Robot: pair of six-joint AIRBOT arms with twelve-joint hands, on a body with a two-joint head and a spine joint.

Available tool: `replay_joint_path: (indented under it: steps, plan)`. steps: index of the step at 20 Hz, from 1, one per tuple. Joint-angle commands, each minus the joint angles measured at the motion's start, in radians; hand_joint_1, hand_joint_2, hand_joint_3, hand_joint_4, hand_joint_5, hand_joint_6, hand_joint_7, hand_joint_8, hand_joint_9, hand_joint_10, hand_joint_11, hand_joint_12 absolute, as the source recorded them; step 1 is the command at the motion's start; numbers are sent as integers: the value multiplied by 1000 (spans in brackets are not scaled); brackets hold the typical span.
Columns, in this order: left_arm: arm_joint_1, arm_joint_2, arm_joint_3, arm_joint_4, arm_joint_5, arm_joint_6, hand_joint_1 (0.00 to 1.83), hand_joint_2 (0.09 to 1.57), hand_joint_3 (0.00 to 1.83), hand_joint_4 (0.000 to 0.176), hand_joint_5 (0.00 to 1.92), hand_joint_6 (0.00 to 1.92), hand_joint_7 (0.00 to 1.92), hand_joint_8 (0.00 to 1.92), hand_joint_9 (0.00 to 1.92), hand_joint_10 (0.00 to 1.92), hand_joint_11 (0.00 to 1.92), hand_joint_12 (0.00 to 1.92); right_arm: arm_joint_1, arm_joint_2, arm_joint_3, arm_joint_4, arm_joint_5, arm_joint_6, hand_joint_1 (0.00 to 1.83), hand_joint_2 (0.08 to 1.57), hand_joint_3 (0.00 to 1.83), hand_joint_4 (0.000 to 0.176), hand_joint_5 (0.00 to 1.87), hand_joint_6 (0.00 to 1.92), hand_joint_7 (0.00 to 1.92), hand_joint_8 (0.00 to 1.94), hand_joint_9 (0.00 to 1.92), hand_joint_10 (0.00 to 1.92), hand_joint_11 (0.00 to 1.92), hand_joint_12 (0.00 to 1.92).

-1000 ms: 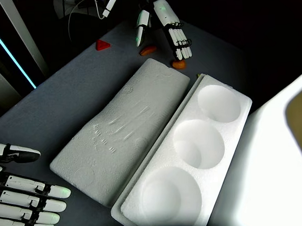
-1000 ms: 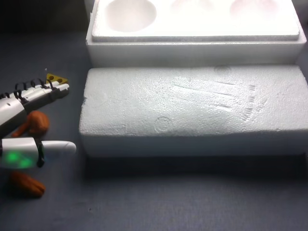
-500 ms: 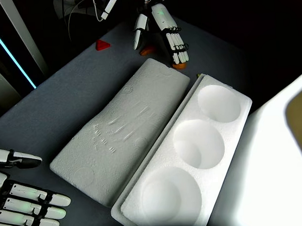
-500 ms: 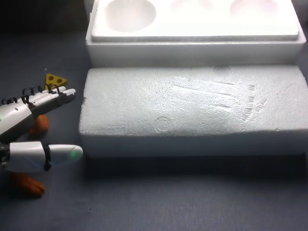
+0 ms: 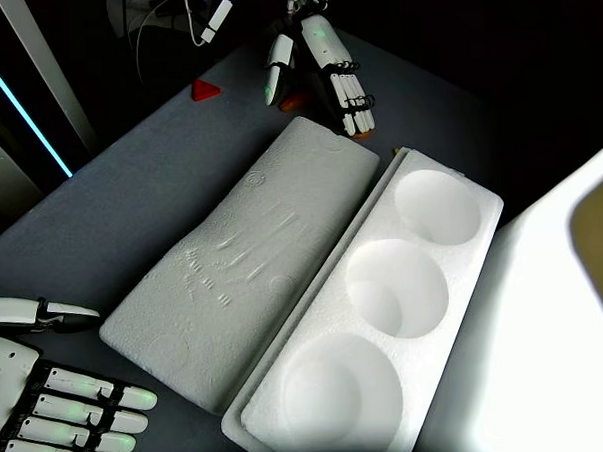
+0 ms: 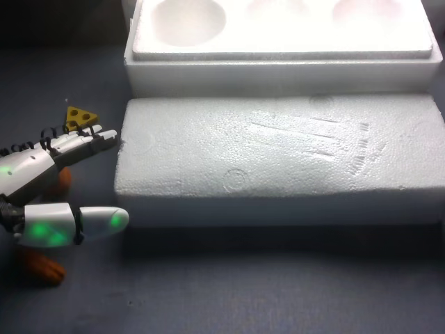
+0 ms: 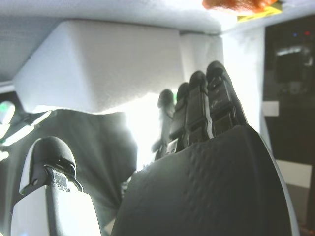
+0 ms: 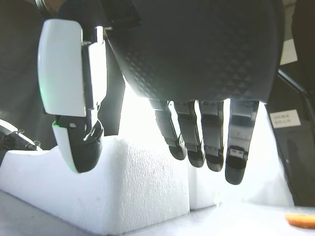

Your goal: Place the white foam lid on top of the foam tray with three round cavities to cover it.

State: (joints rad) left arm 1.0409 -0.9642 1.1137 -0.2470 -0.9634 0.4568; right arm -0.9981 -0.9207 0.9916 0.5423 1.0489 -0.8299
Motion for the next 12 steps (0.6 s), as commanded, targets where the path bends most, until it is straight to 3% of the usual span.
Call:
replay_joint_path:
  steps: [1,4,5,7,9,11,12]
  plan:
    - [-7,-5,7,-7,-111,-3,395,972,0,0,156,17,0,0,0,0,0,0,12,7,8,0,112,4,518,1104,0,0,0,0,0,0,0,0,0,904]
    - [-13,-20,15,-7,-102,-6,391,970,0,0,166,17,0,0,0,0,0,0,16,2,11,0,110,4,552,1083,0,0,0,0,0,0,0,0,0,1126]
    - [-14,-25,18,-5,-102,-11,390,966,0,0,167,17,0,0,0,0,0,0,17,1,12,0,109,4,543,1066,0,0,0,0,0,0,0,0,0,1283]
    - [-21,-31,20,1,-101,-13,394,966,0,0,169,16,0,0,0,0,0,0,18,-1,13,0,109,6,549,1073,0,0,0,0,0,0,0,0,0,1296]
    - [-25,-36,23,7,-103,-22,404,989,6,0,173,17,0,0,0,0,0,0,20,-5,16,-6,109,14,570,1086,1,0,12,2,0,0,0,0,0,1087]
    - [-26,-40,25,14,-109,-34,444,1050,30,0,183,17,0,0,0,0,0,0,23,-10,19,-13,109,21,590,1125,6,0,69,16,0,0,0,0,0,999]
    - [-26,-41,25,19,-115,-41,438,1092,43,0,184,15,0,0,0,0,0,0,25,-11,19,-18,109,24,590,1158,6,0,111,23,29,6,40,19,0,1042]
